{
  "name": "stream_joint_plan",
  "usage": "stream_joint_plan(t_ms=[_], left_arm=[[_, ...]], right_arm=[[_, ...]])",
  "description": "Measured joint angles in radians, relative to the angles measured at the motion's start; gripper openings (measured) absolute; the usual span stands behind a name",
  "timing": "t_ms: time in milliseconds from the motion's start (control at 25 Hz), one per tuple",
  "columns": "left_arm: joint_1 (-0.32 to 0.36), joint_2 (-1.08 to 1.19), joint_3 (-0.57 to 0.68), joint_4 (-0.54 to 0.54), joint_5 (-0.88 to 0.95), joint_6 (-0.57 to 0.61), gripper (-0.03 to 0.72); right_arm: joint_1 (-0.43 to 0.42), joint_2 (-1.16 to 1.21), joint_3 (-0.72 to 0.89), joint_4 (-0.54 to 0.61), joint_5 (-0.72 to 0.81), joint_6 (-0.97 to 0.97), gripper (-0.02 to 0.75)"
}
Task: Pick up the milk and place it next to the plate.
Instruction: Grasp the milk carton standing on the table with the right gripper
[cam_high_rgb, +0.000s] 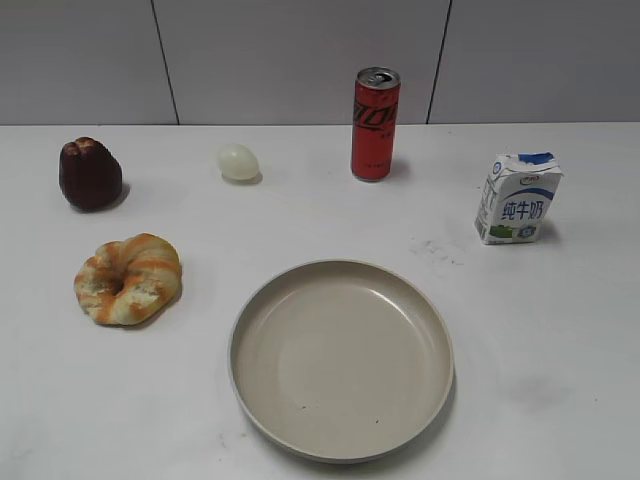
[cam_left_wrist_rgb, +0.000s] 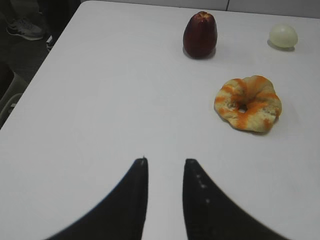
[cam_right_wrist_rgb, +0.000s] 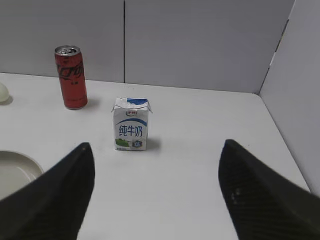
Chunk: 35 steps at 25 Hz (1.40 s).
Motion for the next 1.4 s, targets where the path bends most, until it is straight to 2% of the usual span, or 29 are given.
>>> stream_joint_plan(t_ms=[320, 480, 640, 760, 1080, 1280, 1400], left_arm=[[0.0, 0.0, 0.0, 0.0, 0.0, 0.0, 0.192], [0.0, 0.0, 0.0, 0.0, 0.0, 0.0, 0.194], [0.0, 0.0, 0.0, 0.0, 0.0, 0.0, 0.2], [0.0, 0.0, 0.0, 0.0, 0.0, 0.0, 0.203], [0.0, 0.0, 0.0, 0.0, 0.0, 0.0, 0.205], [0.0, 0.0, 0.0, 0.0, 0.0, 0.0, 0.205], [0.0, 0.0, 0.0, 0.0, 0.0, 0.0, 0.205]], right_arm=[[0.0, 0.341, -0.062, -0.021, -0.069, 0.0, 0.585], [0.0, 0.561, -0.164, -0.077, -0.076, -0.026, 0.584], [0.0, 0.794, -0.288, -0.127, -0.068, -0.134, 0.584], [0.0, 0.97, -0.392, -0.138, -0.063, -0.296, 0.584], [0.0, 1.367, -0.647, -0.134, -0.031, -0.879, 0.584], [0.002, 1.543, -0.785, -0.002, 0.062, -1.088, 0.584], [0.02, 1.636, -0.875, 0.037, 0.109, -1.189, 0.584]])
